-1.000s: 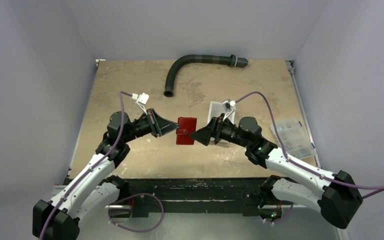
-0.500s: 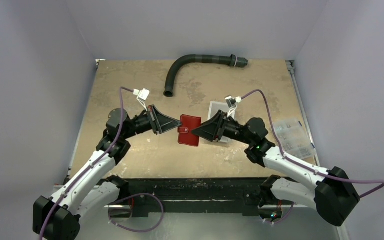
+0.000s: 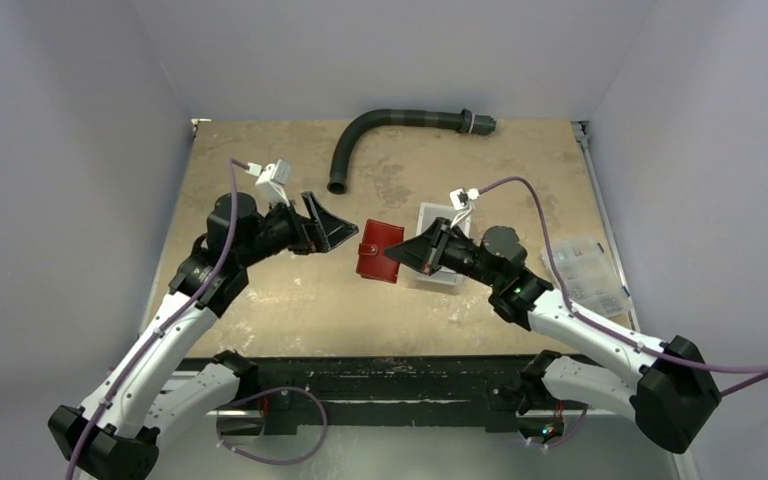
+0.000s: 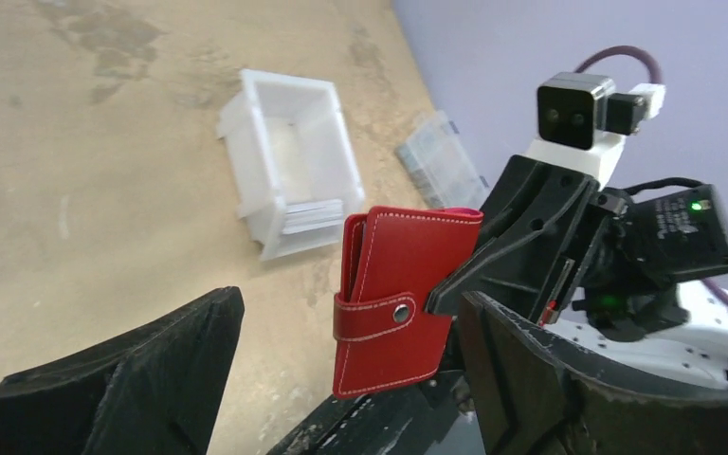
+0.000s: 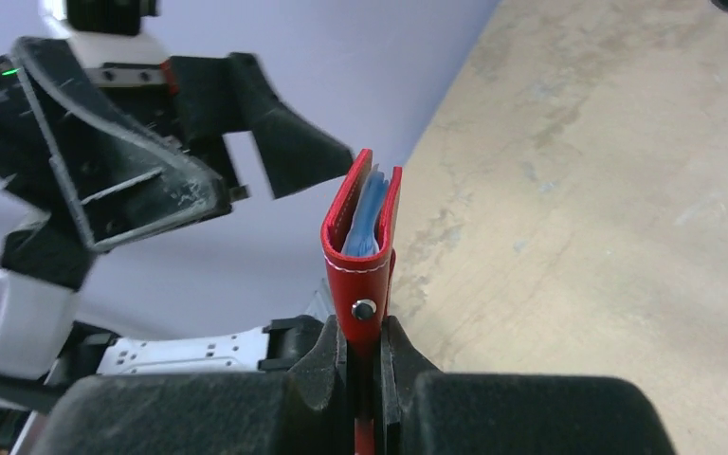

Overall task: Put the credit cards into the card holder
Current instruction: Pick up the card holder from the center of the board, then open the card holder at the center of the board.

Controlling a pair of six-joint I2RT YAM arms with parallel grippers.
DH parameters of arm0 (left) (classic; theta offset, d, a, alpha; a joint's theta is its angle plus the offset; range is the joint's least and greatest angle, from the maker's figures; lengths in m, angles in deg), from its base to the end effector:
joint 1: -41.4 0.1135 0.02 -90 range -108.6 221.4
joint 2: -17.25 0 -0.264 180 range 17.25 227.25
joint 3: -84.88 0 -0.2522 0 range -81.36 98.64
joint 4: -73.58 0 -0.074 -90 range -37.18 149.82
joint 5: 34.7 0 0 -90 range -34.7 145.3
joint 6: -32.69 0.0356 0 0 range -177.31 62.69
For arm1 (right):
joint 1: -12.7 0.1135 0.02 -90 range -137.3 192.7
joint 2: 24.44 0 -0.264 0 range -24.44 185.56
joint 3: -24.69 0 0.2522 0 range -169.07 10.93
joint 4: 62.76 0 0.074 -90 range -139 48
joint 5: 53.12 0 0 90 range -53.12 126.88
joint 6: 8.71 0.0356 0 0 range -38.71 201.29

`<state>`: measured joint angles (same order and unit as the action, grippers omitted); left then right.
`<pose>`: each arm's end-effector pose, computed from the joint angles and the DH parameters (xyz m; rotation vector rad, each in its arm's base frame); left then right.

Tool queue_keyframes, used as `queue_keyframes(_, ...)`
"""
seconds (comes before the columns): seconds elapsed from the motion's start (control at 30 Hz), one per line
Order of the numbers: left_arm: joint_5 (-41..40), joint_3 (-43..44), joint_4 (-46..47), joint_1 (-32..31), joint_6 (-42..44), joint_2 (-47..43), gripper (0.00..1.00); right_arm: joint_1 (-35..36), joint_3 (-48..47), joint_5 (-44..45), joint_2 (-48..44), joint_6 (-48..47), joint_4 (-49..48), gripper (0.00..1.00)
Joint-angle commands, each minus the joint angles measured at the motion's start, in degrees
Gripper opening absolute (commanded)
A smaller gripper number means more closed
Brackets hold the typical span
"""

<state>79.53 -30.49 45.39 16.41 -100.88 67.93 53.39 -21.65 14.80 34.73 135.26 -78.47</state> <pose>0.1757 -0.0980 0.3523 0.0066 1.9768 -1.2001 0.1713 0.1650 0.2896 -0.1519 1.7524 1.5601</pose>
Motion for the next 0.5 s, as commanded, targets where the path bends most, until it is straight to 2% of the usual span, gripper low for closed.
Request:
queue_keyframes(0.0,-12.54,2.91,-11.83,-3.25,6.06,0.05,0.84,2.08,-3.83,9.02,2.12,1.14,6.62,0.0)
queue_keyframes(0.1,-24.52,5.12,-16.59,-11.87,6.7,2.2,0.7,5.45,-6.56,16.62,2.72,0.6,12.2,0.0)
queue_keyframes(0.17,-32.68,5.77,-17.61,-17.5,6.28,4.1,0.68,7.65,-8.3,19.98,3.77,1.27,15.24,0.0)
queue_keyframes(0.27,-37.69,8.92,-19.53,-24.36,6.5,9.27,0.61,9.32,-10.48,23.06,5.5,2.53,18.78,0.0)
queue_keyframes(0.33,-44.66,10.62,-21.77,-30.9,5.64,11.32,0.58,10.43,-11.16,25.29,5.62,2.85,19.7,0.0)
queue_keyframes(0.4,-49.85,10.98,-22.85,-34.07,4.34,12.19,0.52,10.8,-11.4,26.36,5.22,3.27,20.2,0.0)
queue_keyframes(0.47,-51.72,10.33,-22.86,-34.75,3.42,12.47,0.46,11.17,-12.08,26.73,4.96,3.1,21.1,0.0)
